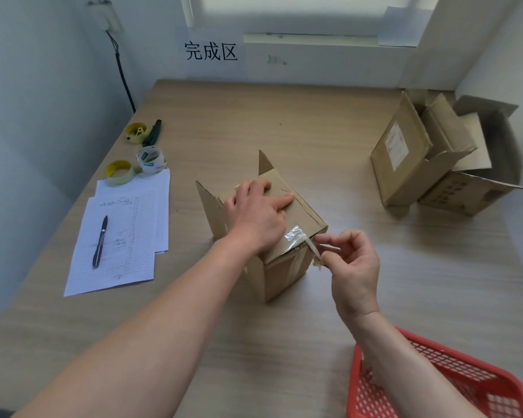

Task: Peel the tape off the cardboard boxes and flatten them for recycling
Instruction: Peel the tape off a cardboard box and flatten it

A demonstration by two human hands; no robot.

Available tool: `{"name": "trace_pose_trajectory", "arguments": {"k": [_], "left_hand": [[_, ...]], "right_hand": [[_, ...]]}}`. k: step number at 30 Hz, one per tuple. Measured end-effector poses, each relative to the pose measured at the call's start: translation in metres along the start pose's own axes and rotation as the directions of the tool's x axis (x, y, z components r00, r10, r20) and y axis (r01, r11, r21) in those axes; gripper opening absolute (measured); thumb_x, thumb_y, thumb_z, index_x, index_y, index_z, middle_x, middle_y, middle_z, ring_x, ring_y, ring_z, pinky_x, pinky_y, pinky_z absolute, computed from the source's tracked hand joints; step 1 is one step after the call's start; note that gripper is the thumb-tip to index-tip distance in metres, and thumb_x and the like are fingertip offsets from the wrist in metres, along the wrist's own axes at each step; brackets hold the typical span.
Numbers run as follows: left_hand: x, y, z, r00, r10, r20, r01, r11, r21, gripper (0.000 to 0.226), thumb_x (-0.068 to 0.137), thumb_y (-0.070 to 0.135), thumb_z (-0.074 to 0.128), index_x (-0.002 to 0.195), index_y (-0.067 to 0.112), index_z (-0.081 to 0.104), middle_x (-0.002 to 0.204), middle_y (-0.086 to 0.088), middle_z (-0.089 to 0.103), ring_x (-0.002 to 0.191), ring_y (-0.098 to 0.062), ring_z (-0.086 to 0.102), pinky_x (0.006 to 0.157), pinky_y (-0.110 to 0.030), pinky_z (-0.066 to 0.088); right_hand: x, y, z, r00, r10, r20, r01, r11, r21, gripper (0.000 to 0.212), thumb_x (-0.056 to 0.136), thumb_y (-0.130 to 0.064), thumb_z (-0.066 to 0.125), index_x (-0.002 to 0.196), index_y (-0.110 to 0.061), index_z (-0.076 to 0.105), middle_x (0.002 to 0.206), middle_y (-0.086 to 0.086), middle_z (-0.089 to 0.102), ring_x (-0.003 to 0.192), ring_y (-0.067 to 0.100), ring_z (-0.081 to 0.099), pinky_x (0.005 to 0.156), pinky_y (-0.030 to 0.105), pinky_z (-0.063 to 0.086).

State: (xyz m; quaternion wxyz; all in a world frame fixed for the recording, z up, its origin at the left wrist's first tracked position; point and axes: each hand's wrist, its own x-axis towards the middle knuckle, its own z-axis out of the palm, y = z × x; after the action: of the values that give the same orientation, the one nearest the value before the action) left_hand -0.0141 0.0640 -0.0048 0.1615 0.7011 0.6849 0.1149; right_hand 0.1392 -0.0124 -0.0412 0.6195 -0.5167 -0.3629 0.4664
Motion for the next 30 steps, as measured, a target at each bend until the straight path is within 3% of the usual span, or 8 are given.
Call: {"name": "trace_pose_trajectory", "arguments": {"k": [2, 5, 9, 12, 16, 23, 28, 30], "left_hand": [[0.001, -0.012, -0.004, 0.998, 0.061, 0.008, -0.061, 0.997, 0.042, 0.038, 0.100, 0.044, 0.044, 0.135, 0.059, 0.048, 0.153, 0.009, 0.032, 0.142, -0.020, 0.018, 0.115, -0.043, 0.014], [-0.007, -0.019, 0.000, 0.994, 0.106, -0.039, -0.103, 0.992, 0.072, 0.037, 0.101, 0.048, 0.041, 0.136, 0.058, 0.047, 0.152, 0.010, 0.034, 0.140, -0.020, 0.019, 0.113, -0.043, 0.016], [-0.005, -0.017, 0.001, 0.992, 0.117, -0.053, -0.113, 0.990, 0.083, 0.037, 0.101, 0.048, 0.041, 0.136, 0.058, 0.048, 0.153, 0.009, 0.034, 0.140, -0.021, 0.020, 0.112, -0.043, 0.017], [-0.008, -0.019, 0.002, 0.992, 0.107, -0.065, -0.102, 0.991, 0.084, 0.037, 0.101, 0.048, 0.040, 0.136, 0.058, 0.047, 0.153, 0.009, 0.033, 0.140, -0.021, 0.019, 0.112, -0.043, 0.016], [-0.011, -0.021, 0.003, 0.991, 0.110, -0.079, -0.104, 0.991, 0.079, 0.037, 0.101, 0.049, 0.040, 0.136, 0.057, 0.048, 0.153, 0.009, 0.033, 0.140, -0.021, 0.019, 0.112, -0.043, 0.016], [-0.007, -0.026, -0.001, 0.990, 0.139, -0.018, -0.138, 0.989, 0.045, 0.037, 0.102, 0.048, 0.040, 0.137, 0.057, 0.047, 0.154, 0.012, 0.031, 0.141, -0.020, 0.018, 0.113, -0.044, 0.015], [-0.004, -0.033, -0.003, 0.984, 0.178, -0.011, -0.178, 0.983, 0.045, 0.038, 0.102, 0.046, 0.042, 0.138, 0.055, 0.047, 0.153, 0.015, 0.033, 0.140, -0.018, 0.020, 0.112, -0.043, 0.018], [-0.004, -0.032, -0.001, 0.983, 0.185, -0.018, -0.184, 0.982, 0.038, 0.038, 0.102, 0.045, 0.042, 0.138, 0.055, 0.047, 0.153, 0.015, 0.033, 0.140, -0.018, 0.020, 0.111, -0.042, 0.017]], "right_hand": [[-0.002, -0.001, 0.001, 0.998, 0.025, 0.061, -0.025, 1.000, -0.005, 0.043, 0.077, 0.030, 0.042, 0.085, -0.012, 0.049, 0.087, 0.013, 0.071, 0.081, 0.020, 0.070, 0.076, 0.028, 0.057], [-0.004, -0.007, 0.001, 0.994, 0.049, 0.094, -0.048, 0.999, -0.013, 0.042, 0.076, 0.028, 0.038, 0.086, -0.011, 0.049, 0.079, 0.011, 0.073, 0.075, 0.019, 0.068, 0.070, 0.028, 0.054], [-0.009, -0.015, 0.005, 0.987, 0.046, 0.156, -0.022, 0.989, -0.148, 0.020, 0.069, -0.004, 0.045, 0.087, -0.009, 0.052, 0.063, 0.010, 0.066, 0.066, 0.023, 0.060, 0.063, 0.033, 0.049], [-0.006, -0.018, 0.011, 0.991, 0.008, 0.134, 0.032, 0.955, -0.294, 0.011, 0.090, -0.022, 0.051, 0.093, -0.021, 0.061, 0.059, 0.002, 0.062, 0.062, 0.019, 0.056, 0.062, 0.042, 0.048], [0.000, -0.021, 0.016, 0.989, -0.053, 0.140, 0.109, 0.896, -0.430, 0.019, 0.095, -0.042, 0.046, 0.093, -0.036, 0.064, 0.057, -0.005, 0.060, 0.060, 0.010, 0.055, 0.066, 0.040, 0.047], [-0.010, -0.023, 0.025, 0.991, 0.029, 0.129, 0.036, 0.881, -0.472, 0.057, 0.079, -0.066, 0.048, 0.080, -0.013, 0.069, 0.053, -0.009, 0.052, 0.062, 0.013, 0.052, 0.066, 0.045, 0.048], [-0.027, -0.016, 0.026, 0.986, -0.014, 0.169, 0.115, 0.787, -0.606, 0.010, 0.071, -0.038, 0.075, 0.077, -0.030, 0.074, 0.069, -0.015, 0.071, 0.069, 0.009, 0.066, 0.070, 0.036, 0.055], [-0.036, -0.012, 0.023, 0.972, -0.030, 0.232, 0.180, 0.726, -0.664, 0.021, 0.073, -0.020, 0.079, 0.089, -0.033, 0.076, 0.058, -0.019, 0.064, 0.056, 0.006, 0.058, 0.062, 0.031, 0.050]]}}
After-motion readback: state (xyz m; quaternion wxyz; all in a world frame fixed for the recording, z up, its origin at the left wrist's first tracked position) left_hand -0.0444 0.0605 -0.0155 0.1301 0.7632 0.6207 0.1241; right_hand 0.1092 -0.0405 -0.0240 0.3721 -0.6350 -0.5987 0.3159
